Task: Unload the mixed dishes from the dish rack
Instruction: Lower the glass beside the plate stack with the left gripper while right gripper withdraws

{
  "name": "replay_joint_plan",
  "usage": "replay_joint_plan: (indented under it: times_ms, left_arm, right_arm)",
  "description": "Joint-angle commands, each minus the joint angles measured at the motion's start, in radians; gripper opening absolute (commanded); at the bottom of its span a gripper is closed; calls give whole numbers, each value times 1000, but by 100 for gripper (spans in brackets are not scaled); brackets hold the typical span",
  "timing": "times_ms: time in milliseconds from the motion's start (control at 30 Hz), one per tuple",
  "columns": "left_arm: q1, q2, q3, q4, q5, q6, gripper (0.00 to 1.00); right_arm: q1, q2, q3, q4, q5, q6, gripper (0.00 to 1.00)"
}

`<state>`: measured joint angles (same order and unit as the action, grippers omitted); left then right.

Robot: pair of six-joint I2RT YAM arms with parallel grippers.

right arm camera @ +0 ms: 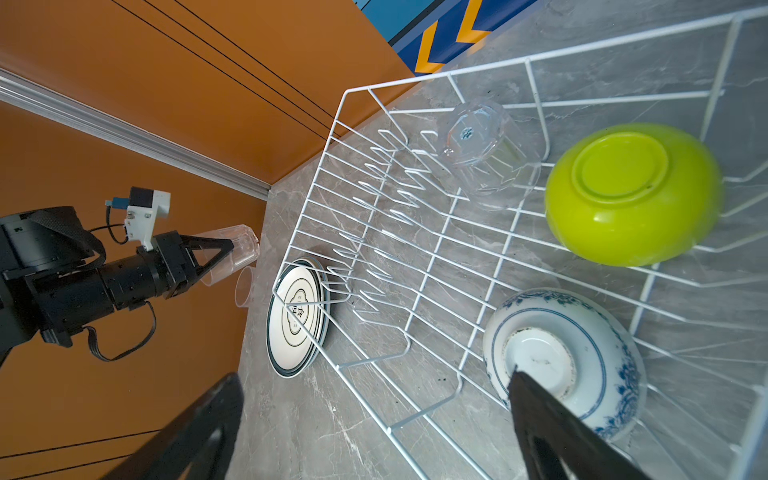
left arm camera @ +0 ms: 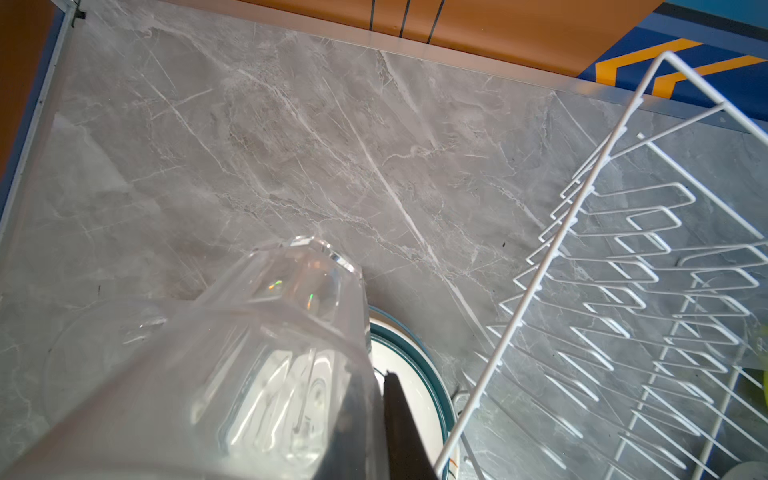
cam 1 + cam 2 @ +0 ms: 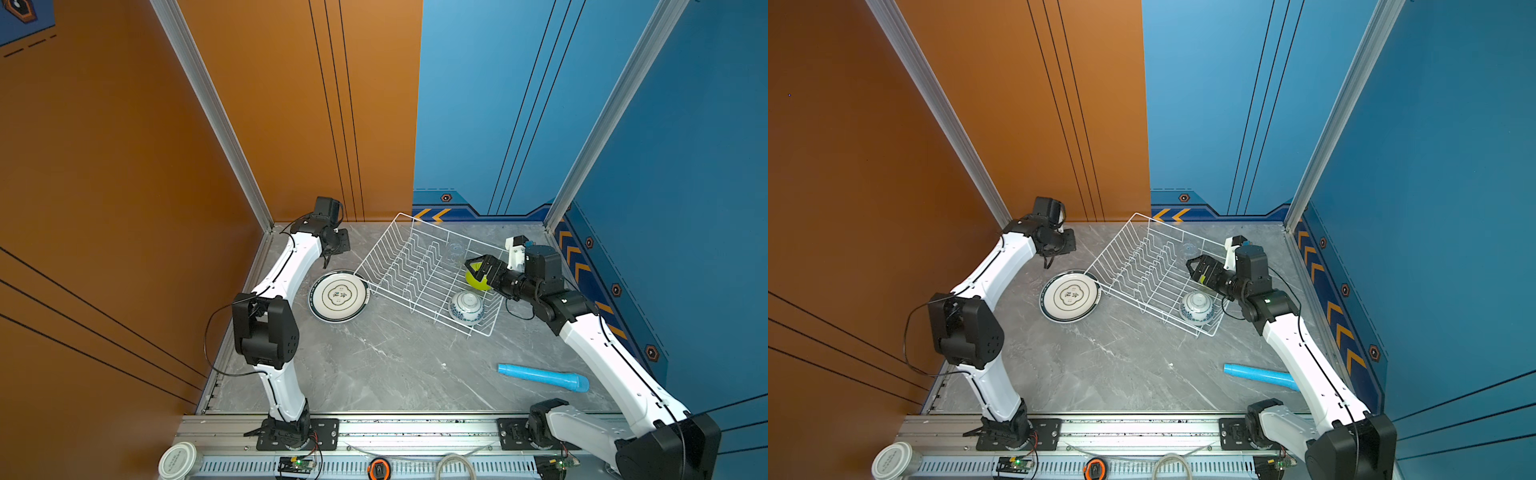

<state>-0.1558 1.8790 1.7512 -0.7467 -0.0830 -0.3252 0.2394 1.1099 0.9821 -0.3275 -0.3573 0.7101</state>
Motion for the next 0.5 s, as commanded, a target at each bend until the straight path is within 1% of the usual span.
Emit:
replay_joint_plan:
  times_ms: [0,233,467]
  left_arm:
    - [9,43,37,-47,-23,28,0]
    - [13,97,83,-55,-30,43,0]
    - [16,159,163,-116,-92,78,0]
  right_arm:
    - [-11,-21,-20,-26,27,-21,100]
    - [-16,-18,-22,-33,24,-19,100]
    - [-18,-13,-22,-39,14,-23,100]
